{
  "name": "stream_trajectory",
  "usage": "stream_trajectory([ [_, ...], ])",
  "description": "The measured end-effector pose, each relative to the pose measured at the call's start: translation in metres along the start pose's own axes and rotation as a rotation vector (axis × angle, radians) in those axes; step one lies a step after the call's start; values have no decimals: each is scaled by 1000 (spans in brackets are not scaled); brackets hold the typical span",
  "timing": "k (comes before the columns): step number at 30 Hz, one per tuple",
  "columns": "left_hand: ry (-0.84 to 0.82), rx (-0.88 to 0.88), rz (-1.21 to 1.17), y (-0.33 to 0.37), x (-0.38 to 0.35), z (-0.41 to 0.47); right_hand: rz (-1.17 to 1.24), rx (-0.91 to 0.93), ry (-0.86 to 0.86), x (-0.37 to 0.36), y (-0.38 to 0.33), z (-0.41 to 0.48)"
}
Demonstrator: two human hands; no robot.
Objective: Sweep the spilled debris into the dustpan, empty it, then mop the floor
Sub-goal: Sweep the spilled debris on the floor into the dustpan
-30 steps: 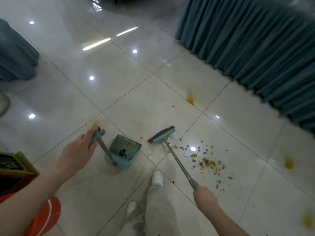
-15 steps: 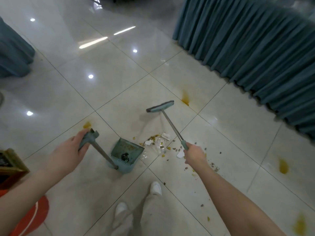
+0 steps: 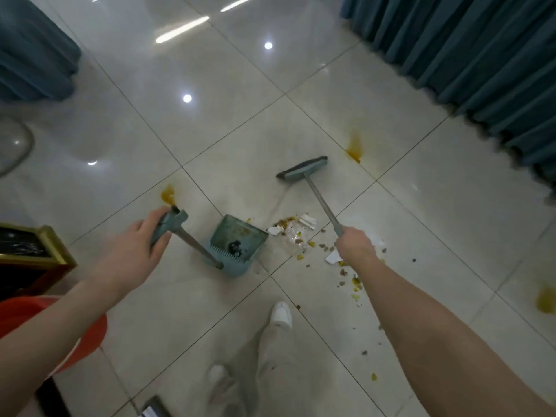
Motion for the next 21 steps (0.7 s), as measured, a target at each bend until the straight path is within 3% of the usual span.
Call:
stream_trajectory([
  [10,40,39,24,-1,-1,-43,-38,-137,-32,-84,84,-136],
  [21,58,42,-120,-33,-9,-156,-84,-97,-43,-137,135,-295],
])
Point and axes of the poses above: each hand's wrist, its own z-axis towards the middle knuckle, its own x-axis out of the back of the hand, y = z × x, the point moved 1 cm from there along z, towards the middle knuckle
